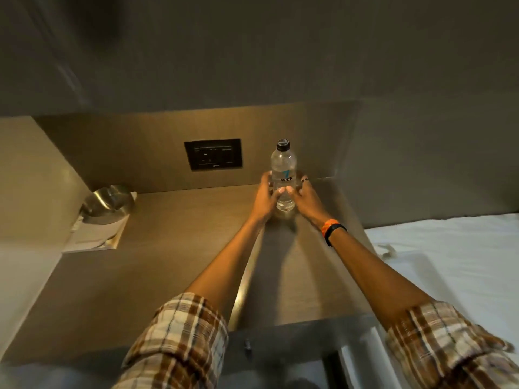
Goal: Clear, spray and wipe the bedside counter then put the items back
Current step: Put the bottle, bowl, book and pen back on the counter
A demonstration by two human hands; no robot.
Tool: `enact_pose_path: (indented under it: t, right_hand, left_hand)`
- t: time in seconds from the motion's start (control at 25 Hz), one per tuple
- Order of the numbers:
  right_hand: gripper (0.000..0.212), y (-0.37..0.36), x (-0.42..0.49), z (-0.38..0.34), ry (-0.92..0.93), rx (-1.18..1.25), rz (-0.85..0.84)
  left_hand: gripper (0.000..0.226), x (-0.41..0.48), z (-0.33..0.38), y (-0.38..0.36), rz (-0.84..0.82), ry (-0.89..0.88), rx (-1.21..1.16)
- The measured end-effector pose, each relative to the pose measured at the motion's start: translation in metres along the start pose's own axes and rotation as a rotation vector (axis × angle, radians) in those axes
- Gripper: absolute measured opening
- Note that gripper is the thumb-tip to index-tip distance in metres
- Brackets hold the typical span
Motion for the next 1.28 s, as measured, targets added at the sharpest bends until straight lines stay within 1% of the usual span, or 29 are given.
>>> enact_pose_path:
  t: [0.08,0.16,0.28,0.44,0.52,0.64,0.72,0.8,0.88,0.92,0.96,1.0,1.04,1.12,1.2,1.28]
  right_hand:
    - [0.044,0.034,0.005,0.014,-0.028,0.007,0.019]
    - [0.038,0.057,0.014,0.026,-0.018,-0.016,0.035]
    - [0.036,0.074,0.026,0.036,-0.006,-0.006,0.038]
    - [0.043,0.082,0.043,0.045,0.013,-0.012,0.041]
    - [0.047,0.081,0.047,0.047,-0.004,-0.011,0.039]
    - [0.046,0.081,0.048,0.050,-0.017,-0.042,0.058]
    - [0.048,0.080,0.040,0.049,-0.025,-0.001,0.101]
    - [0.048,0.074,0.022,0.048,-0.038,0.094,0.218]
    - [0.045,0.060,-0.007,0.046,-0.031,0.069,0.381]
    - [0.046,0.049,-0.023,0.044,-0.018,-0.009,0.433]
    - [0.049,0.036,-0.037,0.042,0.028,-0.117,0.446]
    - [0.052,0.019,-0.048,0.039,0.104,-0.230,0.412]
    - [0.055,-0.004,-0.058,0.034,0.183,-0.333,0.337]
    - [0.063,-0.056,-0.074,0.022,0.278,-0.492,0.164]
    - [0.067,-0.110,-0.085,0.005,0.339,-0.576,0.036]
    - [0.067,-0.163,-0.090,-0.013,0.359,-0.566,-0.054]
  left_hand:
    - [0.054,-0.001,0.003,-0.039,-0.024,0.012,0.003]
    - [0.055,-0.001,0.002,-0.068,-0.031,0.043,-0.015]
    - [0.054,0.005,0.001,-0.094,-0.034,0.080,-0.031]
    - [0.043,0.020,-0.004,-0.108,-0.041,0.103,-0.006]
    - [0.043,0.024,-0.005,-0.111,-0.044,0.126,-0.017]
    - [0.046,0.025,-0.006,-0.113,-0.049,0.128,0.001]
    - [0.048,0.021,-0.006,-0.112,-0.065,0.105,0.013]
    - [0.054,0.012,-0.009,-0.105,-0.066,0.101,0.074]
    - [0.060,-0.005,-0.016,-0.081,0.014,0.047,0.271]
    - [0.061,-0.015,-0.021,-0.062,0.064,-0.011,0.395]
    - [0.062,-0.025,-0.024,-0.041,0.102,-0.079,0.518]
    - [0.063,-0.034,-0.029,-0.019,0.121,-0.134,0.632]
    - [0.065,-0.043,-0.034,0.009,0.126,-0.163,0.736]
    - [0.066,-0.059,-0.043,0.074,0.142,-0.173,0.913]
    - [0.065,-0.074,-0.052,0.147,0.211,-0.121,1.043]
    - [0.063,-0.084,-0.061,0.218,0.303,-0.050,1.131]
Point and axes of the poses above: each hand's wrist, its own x-axis towards the middle knuckle, its own y-axis out of the back of the hand, z = x × y, the point moved 4 cm from there along x, towards the middle knuckle, and after that the axes turned 10 degrees about z, right-handed, at the moved point
